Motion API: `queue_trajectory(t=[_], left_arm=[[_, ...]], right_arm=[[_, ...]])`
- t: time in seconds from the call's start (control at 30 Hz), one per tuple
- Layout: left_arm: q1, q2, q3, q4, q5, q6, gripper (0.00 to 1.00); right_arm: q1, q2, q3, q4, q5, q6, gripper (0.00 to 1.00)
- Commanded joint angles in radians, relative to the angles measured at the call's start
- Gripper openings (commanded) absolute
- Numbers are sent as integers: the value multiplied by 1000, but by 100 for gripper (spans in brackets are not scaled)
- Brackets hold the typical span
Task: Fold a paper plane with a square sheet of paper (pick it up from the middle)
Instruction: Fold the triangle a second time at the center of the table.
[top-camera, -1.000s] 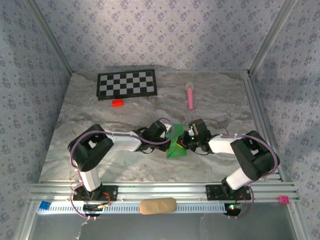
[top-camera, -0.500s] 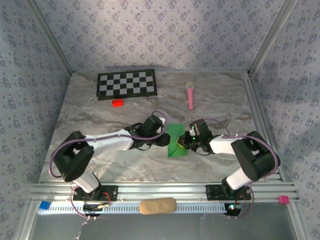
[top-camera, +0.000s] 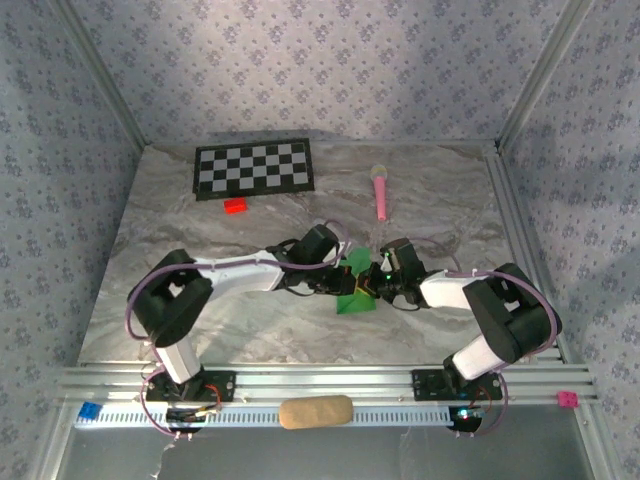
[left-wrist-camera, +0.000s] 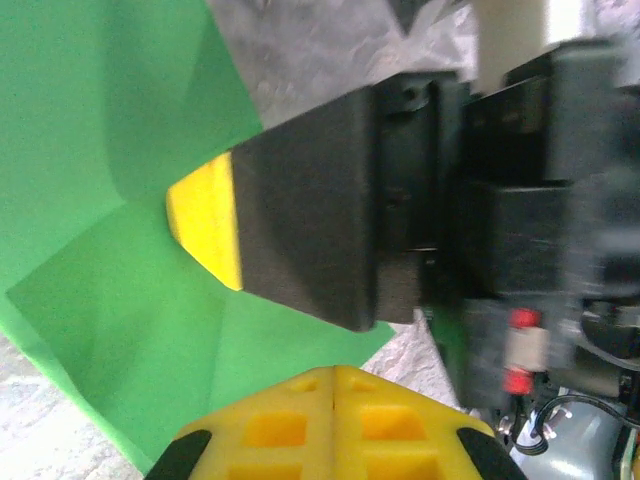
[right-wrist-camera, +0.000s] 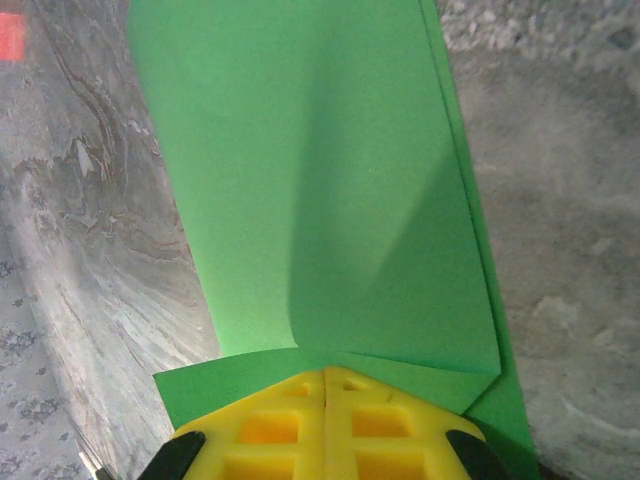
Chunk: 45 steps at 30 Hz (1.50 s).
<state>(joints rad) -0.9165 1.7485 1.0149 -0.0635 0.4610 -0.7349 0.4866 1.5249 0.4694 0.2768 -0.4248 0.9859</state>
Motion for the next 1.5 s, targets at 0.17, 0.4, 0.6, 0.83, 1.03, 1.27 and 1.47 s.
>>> queue_trajectory(t=[0.17, 0.4, 0.6, 0.83, 1.03, 1.27, 1.47], left_arm=[[-22, 86, 76, -31, 60, 0, 2], [-27, 111, 63, -52, 25, 7, 2], [-30, 117, 40, -47, 3, 9, 2], [-34, 126, 21, -47, -10, 16, 2], [-38, 120, -3, -41, -24, 16, 2], [-44, 118, -27, -29, -30, 15, 3], [-47, 105, -52, -20, -36, 14, 3]], right_arm=[[-9, 7, -33, -113, 69, -22, 0], [-8, 9, -34, -111, 67, -22, 0], [-9, 14, -32, -110, 64, -22, 0], [-10, 18, -34, -111, 64, -23, 0], [-10, 24, -34, -111, 64, -24, 0], [-10, 32, -34, -108, 63, -25, 0], [-13, 34, -35, -110, 63, -27, 0]])
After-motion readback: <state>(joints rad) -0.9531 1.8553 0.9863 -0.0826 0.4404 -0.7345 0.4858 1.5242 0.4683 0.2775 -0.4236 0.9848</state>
